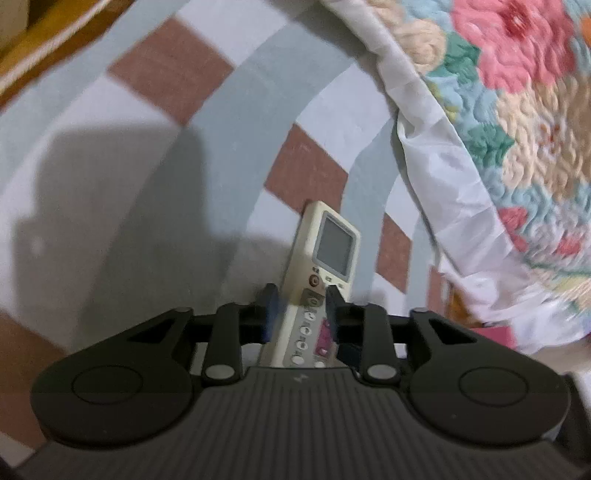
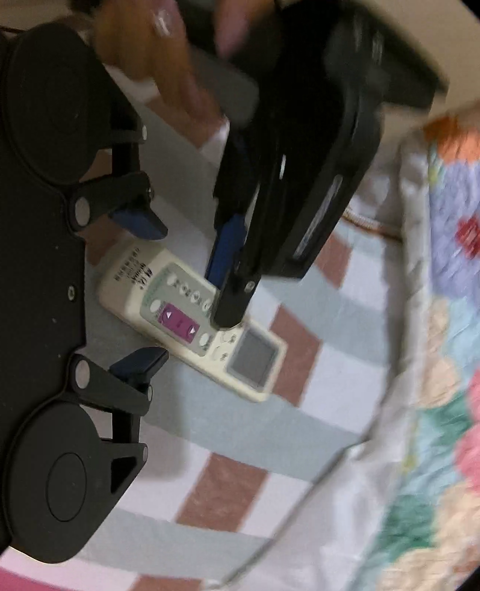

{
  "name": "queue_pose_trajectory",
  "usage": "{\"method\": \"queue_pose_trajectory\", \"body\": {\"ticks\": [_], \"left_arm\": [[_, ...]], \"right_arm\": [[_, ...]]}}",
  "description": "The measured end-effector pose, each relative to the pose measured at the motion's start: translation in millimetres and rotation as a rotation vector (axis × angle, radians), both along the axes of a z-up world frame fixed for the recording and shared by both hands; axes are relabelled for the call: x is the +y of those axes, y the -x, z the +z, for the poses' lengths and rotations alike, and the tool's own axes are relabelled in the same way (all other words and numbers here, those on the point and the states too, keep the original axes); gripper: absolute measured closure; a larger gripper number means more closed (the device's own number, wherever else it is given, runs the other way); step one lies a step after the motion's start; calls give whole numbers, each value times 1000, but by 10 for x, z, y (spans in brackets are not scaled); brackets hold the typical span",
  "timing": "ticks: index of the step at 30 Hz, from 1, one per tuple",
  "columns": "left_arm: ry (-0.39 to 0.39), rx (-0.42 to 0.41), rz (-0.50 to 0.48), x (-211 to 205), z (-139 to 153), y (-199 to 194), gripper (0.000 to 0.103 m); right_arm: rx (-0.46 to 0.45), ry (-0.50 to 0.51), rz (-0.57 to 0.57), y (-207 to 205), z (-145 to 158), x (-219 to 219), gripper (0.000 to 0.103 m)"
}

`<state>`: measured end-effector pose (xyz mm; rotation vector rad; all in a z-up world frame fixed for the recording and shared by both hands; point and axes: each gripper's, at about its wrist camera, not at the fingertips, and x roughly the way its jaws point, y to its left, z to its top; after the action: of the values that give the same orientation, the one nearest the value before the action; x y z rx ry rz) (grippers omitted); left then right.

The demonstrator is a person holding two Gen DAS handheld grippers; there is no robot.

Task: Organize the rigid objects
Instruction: 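Grasp the cream remote with the right tool, then carry the cream remote with the right tool into the pink box, release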

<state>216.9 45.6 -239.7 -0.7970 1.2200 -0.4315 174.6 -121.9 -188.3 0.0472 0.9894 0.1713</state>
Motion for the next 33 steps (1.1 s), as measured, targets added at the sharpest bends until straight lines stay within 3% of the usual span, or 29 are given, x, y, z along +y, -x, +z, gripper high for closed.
{"method": "queue_pose_trajectory", "body": {"ticks": [1, 3, 6, 10, 14, 17, 28, 33], "left_arm": [[17, 17, 2, 21, -14, 3, 73], [19, 24, -11, 36, -7, 12, 73], [5, 34, -48, -6, 24, 51, 72], [-123, -45, -160, -219, 167, 161, 70], [-190, -83, -149, -342, 238, 244, 69], [-244, -124, -171, -409, 285, 310, 75], [-282, -168, -234, -473, 647, 594, 76], [-251, -190, -265, -447, 802, 799, 76]], "right_arm": [[-6, 22, -7, -5, -20, 35, 24], [-29, 86, -23, 31, -47, 114, 33], [-26, 65, -79, 67, -44, 70, 39], [-28, 3, -138, 110, -42, -32, 41], [-37, -7, -141, 142, -42, -47, 41], [-33, -2, -145, 148, -19, -47, 42], [-24, -37, -185, 447, 299, -13, 42], [5, -6, -197, 634, 496, 76, 42]]}}
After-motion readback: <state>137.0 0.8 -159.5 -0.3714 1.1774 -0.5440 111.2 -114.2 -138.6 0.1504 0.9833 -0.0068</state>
